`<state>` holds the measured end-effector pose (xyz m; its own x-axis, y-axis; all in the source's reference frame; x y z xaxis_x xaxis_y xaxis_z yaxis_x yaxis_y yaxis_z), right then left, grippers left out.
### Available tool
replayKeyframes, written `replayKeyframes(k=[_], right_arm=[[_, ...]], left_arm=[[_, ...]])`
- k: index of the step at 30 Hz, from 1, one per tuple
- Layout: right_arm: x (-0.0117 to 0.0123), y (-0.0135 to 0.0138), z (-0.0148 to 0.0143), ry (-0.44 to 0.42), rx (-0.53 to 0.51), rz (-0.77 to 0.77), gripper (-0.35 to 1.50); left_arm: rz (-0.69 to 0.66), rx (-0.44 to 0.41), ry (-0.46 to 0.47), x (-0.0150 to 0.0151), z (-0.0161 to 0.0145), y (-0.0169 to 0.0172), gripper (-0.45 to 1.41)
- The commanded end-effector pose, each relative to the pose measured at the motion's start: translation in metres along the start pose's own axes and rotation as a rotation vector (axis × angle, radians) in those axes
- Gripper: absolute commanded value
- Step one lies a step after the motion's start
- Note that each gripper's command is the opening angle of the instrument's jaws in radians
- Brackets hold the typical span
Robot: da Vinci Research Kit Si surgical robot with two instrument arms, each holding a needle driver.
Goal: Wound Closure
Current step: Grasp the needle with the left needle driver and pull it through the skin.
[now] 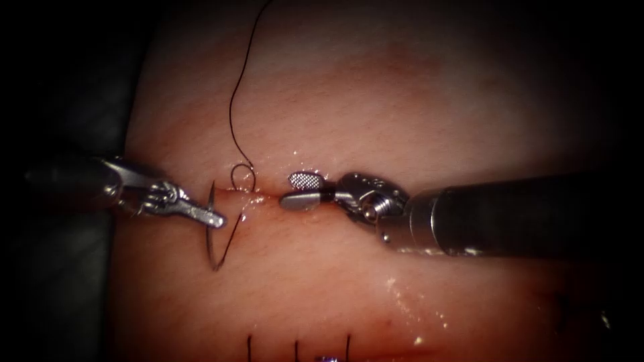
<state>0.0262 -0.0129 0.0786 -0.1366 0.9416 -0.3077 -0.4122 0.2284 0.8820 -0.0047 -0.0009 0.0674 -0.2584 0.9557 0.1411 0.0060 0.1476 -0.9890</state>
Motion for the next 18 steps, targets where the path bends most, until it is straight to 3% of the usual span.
replayKeyframes(k=[1,10,14,18], right_arm=[[-0.0005,0.0001,0.0007,-0.003,0.007,0.000,0.50],[0.0000,-0.0014,0.0004,-0.027,0.119,-0.066,0.96],[0.0011,-0.0032,0.0001,-0.022,0.126,-0.162,1.03],[0.0021,-0.0053,0.0001,-0.020,0.148,-0.283,1.09]], left_arm=[[0.061,-0.012,0.010,0.0002,0.0004,-0.0001,-0.45],[0.650,-0.035,0.041,-0.0016,0.0002,0.0027,-0.45],[0.927,-0.003,0.061,-0.0026,0.0001,0.0044,-0.45],[1.087,0.031,0.085,-0.0033,-0.0001,0.0062,-0.45]])
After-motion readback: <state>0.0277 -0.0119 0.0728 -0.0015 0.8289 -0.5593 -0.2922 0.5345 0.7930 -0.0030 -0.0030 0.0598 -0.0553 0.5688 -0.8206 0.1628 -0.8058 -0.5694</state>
